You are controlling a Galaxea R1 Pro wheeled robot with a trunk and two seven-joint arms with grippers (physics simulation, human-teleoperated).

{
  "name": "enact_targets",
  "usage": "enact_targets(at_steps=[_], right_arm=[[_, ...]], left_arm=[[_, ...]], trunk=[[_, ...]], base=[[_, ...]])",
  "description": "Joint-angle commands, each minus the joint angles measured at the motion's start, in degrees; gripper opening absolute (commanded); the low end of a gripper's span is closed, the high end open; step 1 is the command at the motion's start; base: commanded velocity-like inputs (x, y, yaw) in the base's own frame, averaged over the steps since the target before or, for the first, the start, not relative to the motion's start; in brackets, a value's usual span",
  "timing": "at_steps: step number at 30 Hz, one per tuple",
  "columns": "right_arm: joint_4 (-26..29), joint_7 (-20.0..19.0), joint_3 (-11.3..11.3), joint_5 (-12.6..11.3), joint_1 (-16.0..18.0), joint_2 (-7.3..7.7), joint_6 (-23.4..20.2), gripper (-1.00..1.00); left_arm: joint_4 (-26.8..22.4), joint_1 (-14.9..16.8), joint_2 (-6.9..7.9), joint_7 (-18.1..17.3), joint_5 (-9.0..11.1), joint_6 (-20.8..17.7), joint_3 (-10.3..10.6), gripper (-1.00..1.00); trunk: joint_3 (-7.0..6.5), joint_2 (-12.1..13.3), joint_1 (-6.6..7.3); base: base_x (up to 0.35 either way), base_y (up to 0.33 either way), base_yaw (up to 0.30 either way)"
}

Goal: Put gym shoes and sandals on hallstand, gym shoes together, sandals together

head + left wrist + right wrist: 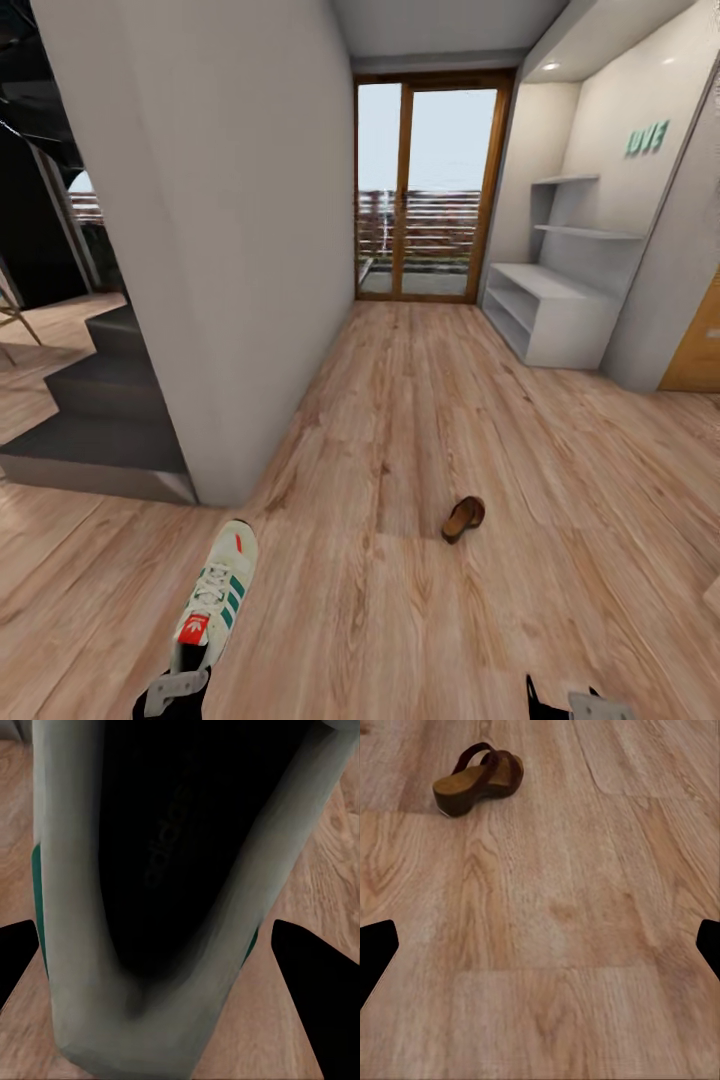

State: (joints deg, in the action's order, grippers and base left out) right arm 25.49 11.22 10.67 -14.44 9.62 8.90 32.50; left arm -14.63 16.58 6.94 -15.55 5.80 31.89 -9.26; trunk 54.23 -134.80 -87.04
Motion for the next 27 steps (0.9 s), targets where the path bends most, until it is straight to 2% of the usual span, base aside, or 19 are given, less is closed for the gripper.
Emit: enact_targets(at_steps=[1,6,17,27], right_arm=[[-0.01,0.35,0.49,-0.42,0.05,0.06,0.19,1.0],[0.0,0.36,0.49,-0.42,0.05,0.06,0.19,1.0],[-0.06,0.38,0.49,-0.42,0.05,0.04,0.19,1.0],[-0.09,0.37,0.49,-0.42,0.05,0.06,0.19,1.0]], left_arm=[[0.04,0.03,0.0,-0.65,0.61,0.01,-0.14,-1.0],[0.04,0.03,0.0,-0.65,0.61,0.01,-0.14,-1.0],[0.12,0.03,0.0,-0.66,0.61,0.01,-0.06,-1.0],[0.16,0.03,0.0,-0.64,0.61,0.01,-0.06,-1.0]], trunk=[[0.13,-0.02,-0.02],[0.41,-0.02,-0.02],[0.5,-0.02,-0.02],[0.5,-0.02,-0.02]], base=[[0.307,0.167,-0.179],[0.307,0.167,-0.132],[0.315,0.128,-0.032],[0.324,0.091,-0.225]])
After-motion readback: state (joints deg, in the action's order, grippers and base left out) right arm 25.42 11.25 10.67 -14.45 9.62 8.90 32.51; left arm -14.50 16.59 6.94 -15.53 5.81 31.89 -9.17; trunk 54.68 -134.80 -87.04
